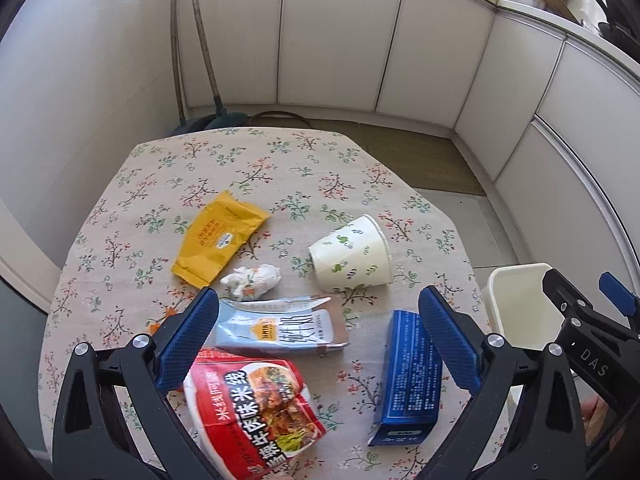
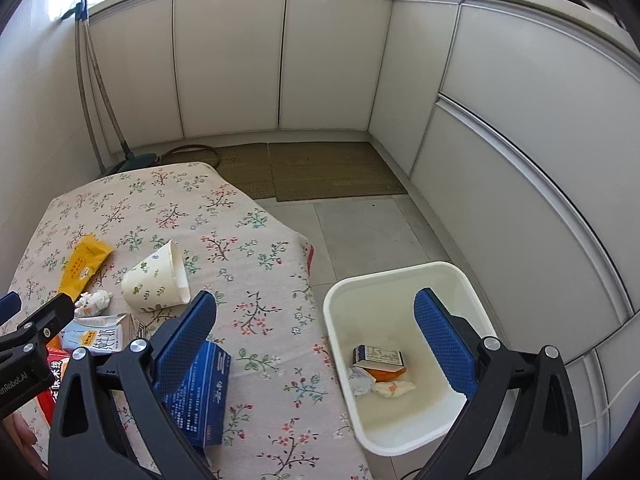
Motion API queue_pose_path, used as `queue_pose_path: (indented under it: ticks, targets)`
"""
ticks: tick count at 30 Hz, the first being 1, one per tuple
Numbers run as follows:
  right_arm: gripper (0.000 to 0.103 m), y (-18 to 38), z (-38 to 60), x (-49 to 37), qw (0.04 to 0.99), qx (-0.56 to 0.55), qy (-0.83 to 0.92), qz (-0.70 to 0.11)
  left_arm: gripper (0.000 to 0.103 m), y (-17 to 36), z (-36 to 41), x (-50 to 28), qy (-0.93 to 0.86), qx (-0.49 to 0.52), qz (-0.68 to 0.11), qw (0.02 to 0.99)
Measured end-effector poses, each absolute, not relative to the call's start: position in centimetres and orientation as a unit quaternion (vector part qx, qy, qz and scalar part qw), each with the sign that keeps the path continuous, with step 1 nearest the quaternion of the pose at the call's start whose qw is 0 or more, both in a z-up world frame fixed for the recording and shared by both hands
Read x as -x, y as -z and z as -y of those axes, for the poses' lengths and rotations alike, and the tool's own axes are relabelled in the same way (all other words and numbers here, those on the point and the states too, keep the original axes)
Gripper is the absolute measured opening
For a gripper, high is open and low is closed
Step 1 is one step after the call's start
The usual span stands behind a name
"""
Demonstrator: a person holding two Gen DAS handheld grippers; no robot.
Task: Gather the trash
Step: 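Move both tools back over the table toward the remaining trash, then close the left tool around the orange peel and lift it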
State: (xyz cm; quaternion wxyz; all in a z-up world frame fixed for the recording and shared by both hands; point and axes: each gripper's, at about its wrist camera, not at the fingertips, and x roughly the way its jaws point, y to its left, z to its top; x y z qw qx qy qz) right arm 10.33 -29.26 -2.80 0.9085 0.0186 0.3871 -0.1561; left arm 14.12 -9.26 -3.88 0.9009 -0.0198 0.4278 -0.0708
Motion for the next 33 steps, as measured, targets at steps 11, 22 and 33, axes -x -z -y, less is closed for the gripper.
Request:
queue_pose_path:
  ticks: [11,22,33]
  targets:
    - [0.096,3.2,23.1,-13.0,0.911,0.002,0.108,-0.398,0.096,4.5,2.7,-14.9,0.027,0.055,-0.446,0.893]
    - [0.096,4.6,17.1,-15.2,0.909,0.023,0.058,-0.411,0.096,7.8,-4.3,-16.7,-0.03,0.116,-0.512,0.851]
    - [0.096,5.8,14.2,-17.0,0.902,0.024,0.028,-0.43,0.095,13.9,-7.2,-18.2,-0.054,0.175,-0.603,0.777]
